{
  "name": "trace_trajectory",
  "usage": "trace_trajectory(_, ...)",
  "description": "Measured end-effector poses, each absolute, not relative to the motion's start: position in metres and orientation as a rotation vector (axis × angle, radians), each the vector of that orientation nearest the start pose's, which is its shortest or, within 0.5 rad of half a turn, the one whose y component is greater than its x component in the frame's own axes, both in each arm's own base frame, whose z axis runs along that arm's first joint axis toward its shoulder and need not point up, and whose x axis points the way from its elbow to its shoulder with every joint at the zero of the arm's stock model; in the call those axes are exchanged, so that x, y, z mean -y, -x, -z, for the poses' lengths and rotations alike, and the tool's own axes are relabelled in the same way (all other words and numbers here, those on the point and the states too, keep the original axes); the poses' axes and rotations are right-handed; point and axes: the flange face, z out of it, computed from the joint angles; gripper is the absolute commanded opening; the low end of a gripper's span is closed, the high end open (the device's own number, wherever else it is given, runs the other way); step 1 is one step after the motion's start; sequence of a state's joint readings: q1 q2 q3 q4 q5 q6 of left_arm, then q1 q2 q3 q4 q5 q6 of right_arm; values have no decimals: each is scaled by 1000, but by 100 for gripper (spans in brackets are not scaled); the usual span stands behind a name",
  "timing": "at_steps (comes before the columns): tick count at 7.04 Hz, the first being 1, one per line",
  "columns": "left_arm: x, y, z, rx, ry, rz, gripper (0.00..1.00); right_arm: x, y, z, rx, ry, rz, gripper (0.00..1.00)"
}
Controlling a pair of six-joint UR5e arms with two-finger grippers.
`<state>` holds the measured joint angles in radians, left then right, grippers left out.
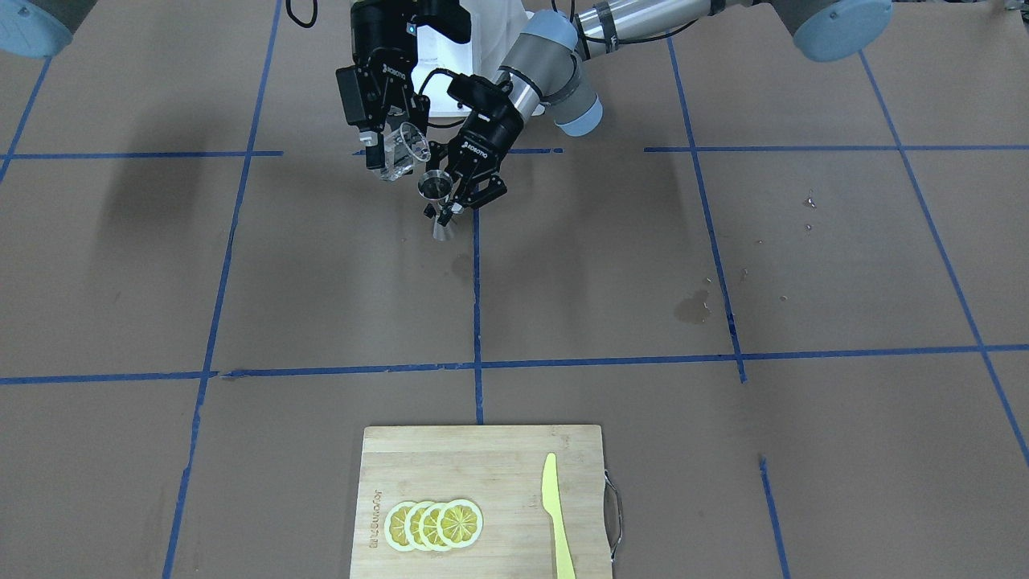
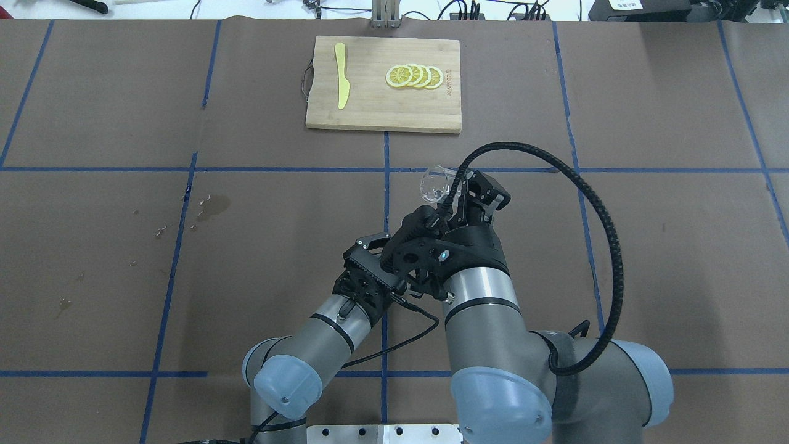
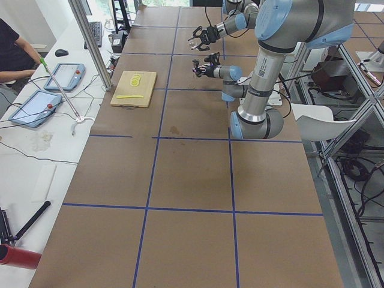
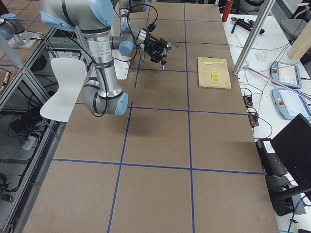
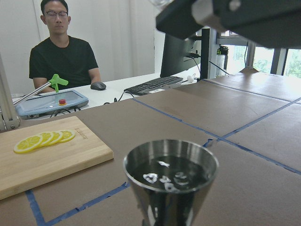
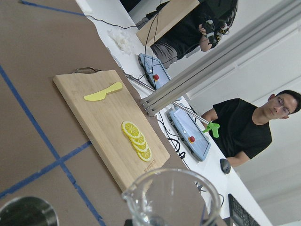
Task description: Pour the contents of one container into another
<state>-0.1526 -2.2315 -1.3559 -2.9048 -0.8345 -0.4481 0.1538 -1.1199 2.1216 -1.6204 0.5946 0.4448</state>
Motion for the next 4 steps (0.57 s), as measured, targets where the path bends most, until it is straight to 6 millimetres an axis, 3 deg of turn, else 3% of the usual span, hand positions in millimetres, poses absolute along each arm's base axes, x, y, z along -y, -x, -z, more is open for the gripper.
trace_trajectory(2,301,-604,-245,-959,-1405,-26,0,283,433,-184,341,-1173,217,0)
trace_trajectory(4,300,-554,-282,-907,-1418,11,0,279,424,-204,500,-1084,27,0)
